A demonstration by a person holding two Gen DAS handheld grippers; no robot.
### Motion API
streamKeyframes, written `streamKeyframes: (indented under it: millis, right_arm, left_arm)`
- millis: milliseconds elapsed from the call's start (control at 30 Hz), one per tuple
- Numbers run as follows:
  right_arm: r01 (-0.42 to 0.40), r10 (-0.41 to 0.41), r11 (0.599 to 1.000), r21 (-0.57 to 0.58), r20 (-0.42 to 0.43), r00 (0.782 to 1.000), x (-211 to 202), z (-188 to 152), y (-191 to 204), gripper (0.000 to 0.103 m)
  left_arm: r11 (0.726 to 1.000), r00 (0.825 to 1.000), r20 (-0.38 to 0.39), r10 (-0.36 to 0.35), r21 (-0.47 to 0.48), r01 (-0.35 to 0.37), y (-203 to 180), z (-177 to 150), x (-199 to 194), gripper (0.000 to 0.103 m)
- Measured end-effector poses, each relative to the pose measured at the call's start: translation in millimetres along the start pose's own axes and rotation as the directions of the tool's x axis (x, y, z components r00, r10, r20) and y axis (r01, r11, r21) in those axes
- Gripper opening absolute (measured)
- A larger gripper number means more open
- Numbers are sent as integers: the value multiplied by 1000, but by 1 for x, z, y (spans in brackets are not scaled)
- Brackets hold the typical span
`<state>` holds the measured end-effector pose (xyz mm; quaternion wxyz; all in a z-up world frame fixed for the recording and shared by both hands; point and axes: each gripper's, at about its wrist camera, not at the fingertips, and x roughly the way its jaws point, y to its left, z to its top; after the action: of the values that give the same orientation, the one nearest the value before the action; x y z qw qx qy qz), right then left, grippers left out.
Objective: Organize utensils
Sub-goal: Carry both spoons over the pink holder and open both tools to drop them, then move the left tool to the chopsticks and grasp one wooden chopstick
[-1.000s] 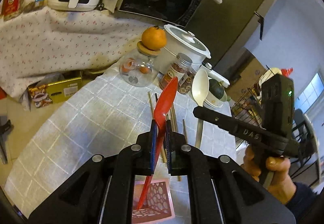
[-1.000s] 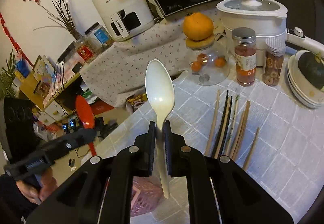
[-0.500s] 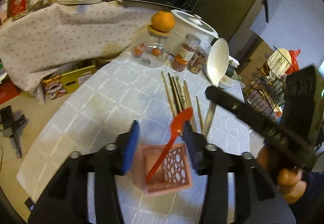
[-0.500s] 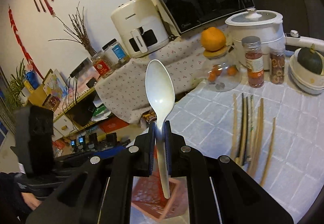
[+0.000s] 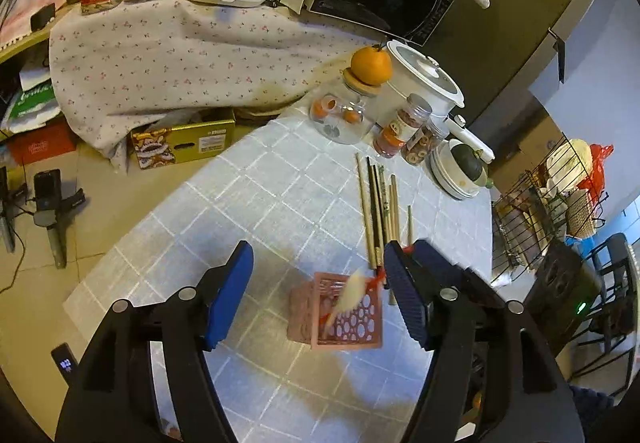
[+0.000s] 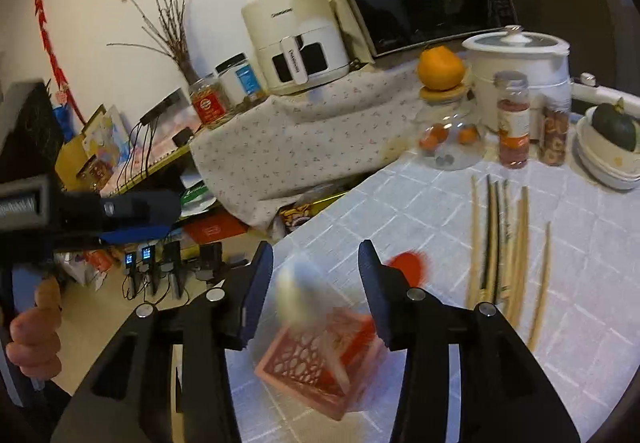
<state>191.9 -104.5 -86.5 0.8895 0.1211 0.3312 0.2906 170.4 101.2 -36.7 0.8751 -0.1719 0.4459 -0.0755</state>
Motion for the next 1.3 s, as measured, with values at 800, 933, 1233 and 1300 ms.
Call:
streamKeyframes:
  millis: [800, 933, 1233, 1300]
  right_arm:
    - [355, -279, 871, 339, -253, 926, -30, 52, -209, 53]
    - [380, -292, 860, 340, -282, 914, -27, 49, -220, 53]
    - [431, -287, 838, 334, -401, 870, 11, 30, -238, 53]
    - [435, -280, 836, 333, -424, 862, 21, 25, -240, 53]
  left_arm:
    - [984, 945, -286, 161, 119, -132, -110, 74, 156, 65]
    - [977, 901, -386, 197, 154, -148, -97, 90, 200, 64]
    - [959, 795, -540, 276, 216, -185, -78, 88, 285, 60]
    - [960, 781, -560, 275, 210, -187, -76, 84, 301, 58]
